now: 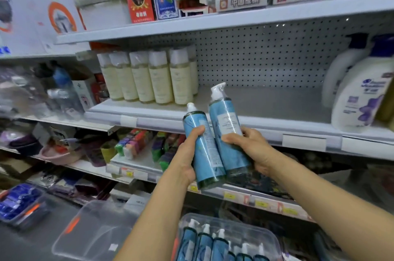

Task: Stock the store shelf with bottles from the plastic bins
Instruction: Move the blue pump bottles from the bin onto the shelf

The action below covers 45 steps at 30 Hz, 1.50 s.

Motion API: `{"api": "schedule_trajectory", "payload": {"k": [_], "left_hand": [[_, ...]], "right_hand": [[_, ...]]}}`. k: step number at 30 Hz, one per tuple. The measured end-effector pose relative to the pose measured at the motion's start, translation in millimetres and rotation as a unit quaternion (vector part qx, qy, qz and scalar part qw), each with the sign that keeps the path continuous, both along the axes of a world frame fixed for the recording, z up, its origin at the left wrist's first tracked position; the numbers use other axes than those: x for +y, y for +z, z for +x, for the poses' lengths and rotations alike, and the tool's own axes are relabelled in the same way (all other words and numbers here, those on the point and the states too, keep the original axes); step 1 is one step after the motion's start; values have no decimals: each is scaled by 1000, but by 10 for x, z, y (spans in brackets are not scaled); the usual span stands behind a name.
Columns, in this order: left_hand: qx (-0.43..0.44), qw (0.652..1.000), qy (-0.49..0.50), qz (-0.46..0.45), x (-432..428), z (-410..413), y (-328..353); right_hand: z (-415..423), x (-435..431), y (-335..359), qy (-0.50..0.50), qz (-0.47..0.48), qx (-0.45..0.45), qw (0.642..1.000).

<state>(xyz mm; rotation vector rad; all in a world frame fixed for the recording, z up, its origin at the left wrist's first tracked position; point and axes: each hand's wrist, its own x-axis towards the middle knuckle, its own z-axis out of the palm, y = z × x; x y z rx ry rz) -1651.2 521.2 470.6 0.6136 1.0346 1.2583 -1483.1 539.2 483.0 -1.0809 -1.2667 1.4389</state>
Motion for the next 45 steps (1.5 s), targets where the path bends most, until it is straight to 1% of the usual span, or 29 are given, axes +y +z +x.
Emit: {"api": "schedule_trajectory", "payload": {"k": [3,6,11,16,22,28,36,40,45], "left_hand": [[-14,1000,-12,-6,164,23,206],[-19,1000,-16,-8,326,-2,360],[-10,1000,-27,-5,599,-110,488],[-9,999,-44,-5,856,-203,522],[4,998,-66,2,1136,-310,498],[3,996,-88,-2,1392,-366,476],[16,994,-108,-9,1669,-439,553],[22,992,-127,-11,1735,-493,539],[8,988,-150,-18,1745,-543,469]], "right_hand": [[0,194,235,-38,34,16,999],[6,414,435,-75,65,7,995],[-2,850,600,-121,90,-1,989],[-75,1211,564,-154,101,-2,983],[-122,1561,369,-190,121,-40,973],[-177,1876,377,-178,135,-107,969],[-402,2305,394,-151,144,-167,964],[-454,2481,365,-144,158,-166,963],[-479,2599,367,-128,149,-160,967]]}}
